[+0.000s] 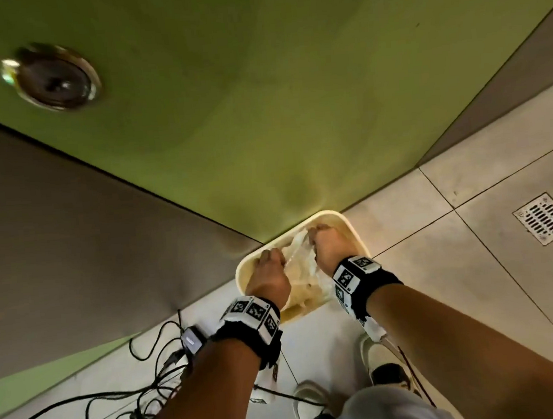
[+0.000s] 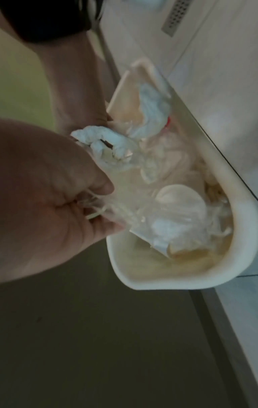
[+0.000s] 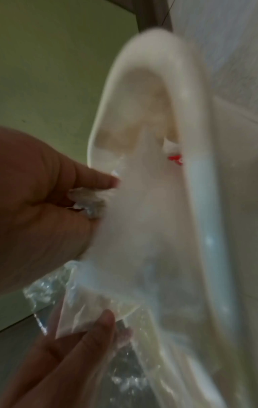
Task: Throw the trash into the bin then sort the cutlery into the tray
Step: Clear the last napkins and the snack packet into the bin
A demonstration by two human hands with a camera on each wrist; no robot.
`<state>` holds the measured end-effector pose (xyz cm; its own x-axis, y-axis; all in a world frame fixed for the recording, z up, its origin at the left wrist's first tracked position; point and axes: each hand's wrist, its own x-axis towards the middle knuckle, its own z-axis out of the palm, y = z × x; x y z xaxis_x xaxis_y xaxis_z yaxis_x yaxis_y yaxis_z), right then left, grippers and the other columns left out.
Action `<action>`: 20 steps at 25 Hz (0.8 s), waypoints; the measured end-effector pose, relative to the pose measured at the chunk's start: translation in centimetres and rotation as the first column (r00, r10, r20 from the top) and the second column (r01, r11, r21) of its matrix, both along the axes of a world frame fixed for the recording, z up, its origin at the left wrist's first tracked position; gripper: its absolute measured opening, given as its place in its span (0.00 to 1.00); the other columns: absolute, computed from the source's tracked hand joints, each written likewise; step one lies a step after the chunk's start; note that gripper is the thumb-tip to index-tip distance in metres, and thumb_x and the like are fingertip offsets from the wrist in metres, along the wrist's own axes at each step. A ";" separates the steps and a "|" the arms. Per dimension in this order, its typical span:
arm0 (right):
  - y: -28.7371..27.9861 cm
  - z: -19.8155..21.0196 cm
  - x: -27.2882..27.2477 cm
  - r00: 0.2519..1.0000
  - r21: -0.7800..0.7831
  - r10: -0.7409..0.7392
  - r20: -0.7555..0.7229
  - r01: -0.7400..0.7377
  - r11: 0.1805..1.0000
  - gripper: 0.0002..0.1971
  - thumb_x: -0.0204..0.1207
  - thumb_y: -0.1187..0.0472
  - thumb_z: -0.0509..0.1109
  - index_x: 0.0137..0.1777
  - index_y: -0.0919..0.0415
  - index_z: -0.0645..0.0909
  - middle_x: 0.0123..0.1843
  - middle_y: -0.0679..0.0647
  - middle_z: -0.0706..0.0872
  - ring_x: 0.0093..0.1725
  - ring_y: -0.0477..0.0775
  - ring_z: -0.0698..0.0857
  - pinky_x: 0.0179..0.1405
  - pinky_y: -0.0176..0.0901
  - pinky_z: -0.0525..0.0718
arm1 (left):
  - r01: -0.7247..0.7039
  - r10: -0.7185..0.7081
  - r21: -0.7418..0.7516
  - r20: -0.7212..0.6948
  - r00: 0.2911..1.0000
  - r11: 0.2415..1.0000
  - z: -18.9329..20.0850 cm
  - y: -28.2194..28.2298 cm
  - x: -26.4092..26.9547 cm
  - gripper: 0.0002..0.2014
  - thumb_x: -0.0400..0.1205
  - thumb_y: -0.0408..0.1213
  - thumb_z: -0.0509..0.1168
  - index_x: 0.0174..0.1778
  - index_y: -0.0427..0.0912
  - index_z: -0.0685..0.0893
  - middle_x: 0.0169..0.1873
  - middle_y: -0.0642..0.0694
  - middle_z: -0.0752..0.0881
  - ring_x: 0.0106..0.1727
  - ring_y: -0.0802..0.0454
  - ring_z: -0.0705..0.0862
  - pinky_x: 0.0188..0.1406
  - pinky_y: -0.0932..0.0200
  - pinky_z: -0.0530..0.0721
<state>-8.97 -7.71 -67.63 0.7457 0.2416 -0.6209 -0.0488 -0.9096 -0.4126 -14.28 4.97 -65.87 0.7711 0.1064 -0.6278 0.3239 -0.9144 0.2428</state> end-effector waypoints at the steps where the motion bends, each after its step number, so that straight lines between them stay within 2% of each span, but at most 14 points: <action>1: 0.1 -0.8 0.1 1.000 -0.064 0.026 -0.004 -0.026 0.998 0.16 0.79 0.66 0.59 0.64 0.65 0.79 0.66 0.64 0.81 0.69 0.66 0.75 0.65 0.56 0.79 | 0.083 -0.081 0.099 -0.028 0.996 0.992 -0.7 0.0 0.2 0.16 0.82 0.31 0.56 0.65 0.42 0.74 0.66 0.42 0.75 0.70 0.41 0.73 0.66 0.50 0.74; 2: 0.1 -1.3 0.2 0.999 -0.127 0.040 0.011 -0.038 0.991 0.17 0.79 0.66 0.57 0.65 0.64 0.78 0.69 0.63 0.79 0.73 0.64 0.71 0.68 0.54 0.77 | 0.154 -0.148 0.176 -0.045 0.988 0.972 -1.0 0.0 0.5 0.15 0.82 0.33 0.56 0.65 0.46 0.75 0.66 0.44 0.76 0.69 0.42 0.73 0.64 0.49 0.76; 4: 0.4 -2.3 0.4 0.999 -0.181 0.003 0.044 0.005 0.983 0.19 0.80 0.67 0.55 0.70 0.63 0.75 0.73 0.62 0.71 0.74 0.64 0.68 0.69 0.53 0.75 | 0.142 -0.130 0.186 -0.075 0.989 0.972 -1.8 -0.3 1.0 0.15 0.83 0.34 0.55 0.65 0.48 0.75 0.65 0.44 0.80 0.67 0.43 0.79 0.61 0.49 0.79; 5: 0.4 -2.3 0.4 0.999 -0.158 -0.041 0.014 0.043 0.987 0.20 0.80 0.68 0.54 0.71 0.65 0.73 0.73 0.64 0.70 0.73 0.65 0.70 0.67 0.52 0.76 | 0.083 -0.071 0.153 -0.085 0.994 0.985 -2.1 -0.4 1.2 0.15 0.84 0.33 0.54 0.64 0.47 0.75 0.64 0.43 0.82 0.65 0.42 0.81 0.61 0.50 0.80; 7: 0.4 -2.4 0.6 0.995 -0.097 -0.079 -0.056 0.073 0.993 0.18 0.81 0.68 0.56 0.70 0.68 0.72 0.72 0.66 0.73 0.70 0.66 0.75 0.64 0.51 0.77 | -0.047 0.053 0.060 -0.095 0.994 0.997 -2.3 -0.5 1.2 0.15 0.83 0.30 0.57 0.66 0.44 0.74 0.65 0.42 0.82 0.63 0.44 0.82 0.61 0.55 0.80; 9: 0.0 -2.0 0.6 0.988 -0.056 -0.102 -0.114 0.096 0.994 0.19 0.81 0.67 0.56 0.72 0.68 0.70 0.73 0.64 0.74 0.71 0.63 0.76 0.69 0.48 0.74 | -0.178 0.167 -0.059 -0.166 0.972 0.982 -1.8 -0.6 0.6 0.22 0.80 0.29 0.65 0.70 0.44 0.72 0.68 0.42 0.78 0.61 0.48 0.81 0.58 0.63 0.79; 10: -0.1 -1.7 0.6 0.984 -0.047 -0.114 -0.138 0.109 0.993 0.21 0.81 0.67 0.56 0.74 0.67 0.67 0.75 0.62 0.73 0.73 0.60 0.75 0.72 0.47 0.71 | -0.219 0.197 -0.100 -0.192 0.961 0.971 -1.6 -0.6 0.3 0.28 0.77 0.30 0.70 0.72 0.44 0.70 0.69 0.41 0.77 0.63 0.47 0.80 0.63 0.62 0.78; 12: -0.4 -0.4 0.1 0.967 0.025 -0.169 -0.189 0.177 0.984 0.28 0.79 0.71 0.57 0.79 0.64 0.60 0.78 0.60 0.71 0.76 0.58 0.72 0.77 0.46 0.69 | -0.222 0.190 -0.121 -0.233 0.954 0.967 -0.2 -0.3 0.0 0.38 0.73 0.32 0.74 0.77 0.45 0.64 0.71 0.40 0.75 0.70 0.44 0.77 0.73 0.56 0.73; 13: -0.7 0.5 -0.3 0.957 0.058 -0.187 -0.222 0.205 0.977 0.31 0.77 0.73 0.58 0.80 0.61 0.59 0.78 0.61 0.70 0.77 0.59 0.71 0.77 0.48 0.69 | -0.193 0.163 -0.109 -0.236 0.958 0.975 0.7 -0.2 -0.1 0.40 0.73 0.32 0.74 0.79 0.45 0.61 0.72 0.41 0.75 0.72 0.44 0.75 0.75 0.56 0.70; 16: -1.9 3.8 -1.4 0.967 0.094 -0.200 -0.160 0.217 0.972 0.34 0.73 0.75 0.61 0.80 0.59 0.60 0.77 0.63 0.70 0.76 0.61 0.70 0.76 0.48 0.71 | -0.148 0.133 -0.074 -0.179 0.975 0.986 4.0 0.2 -0.3 0.38 0.76 0.31 0.69 0.80 0.47 0.59 0.73 0.44 0.74 0.75 0.45 0.73 0.74 0.57 0.70; 20: -3.2 7.8 -2.5 0.967 0.082 -0.203 -0.152 0.217 0.973 0.30 0.74 0.73 0.61 0.77 0.59 0.66 0.76 0.61 0.71 0.75 0.60 0.72 0.74 0.46 0.71 | -0.164 0.157 -0.062 -0.102 0.982 0.984 9.0 0.2 -1.1 0.34 0.77 0.31 0.65 0.79 0.48 0.63 0.76 0.44 0.68 0.74 0.45 0.74 0.71 0.55 0.73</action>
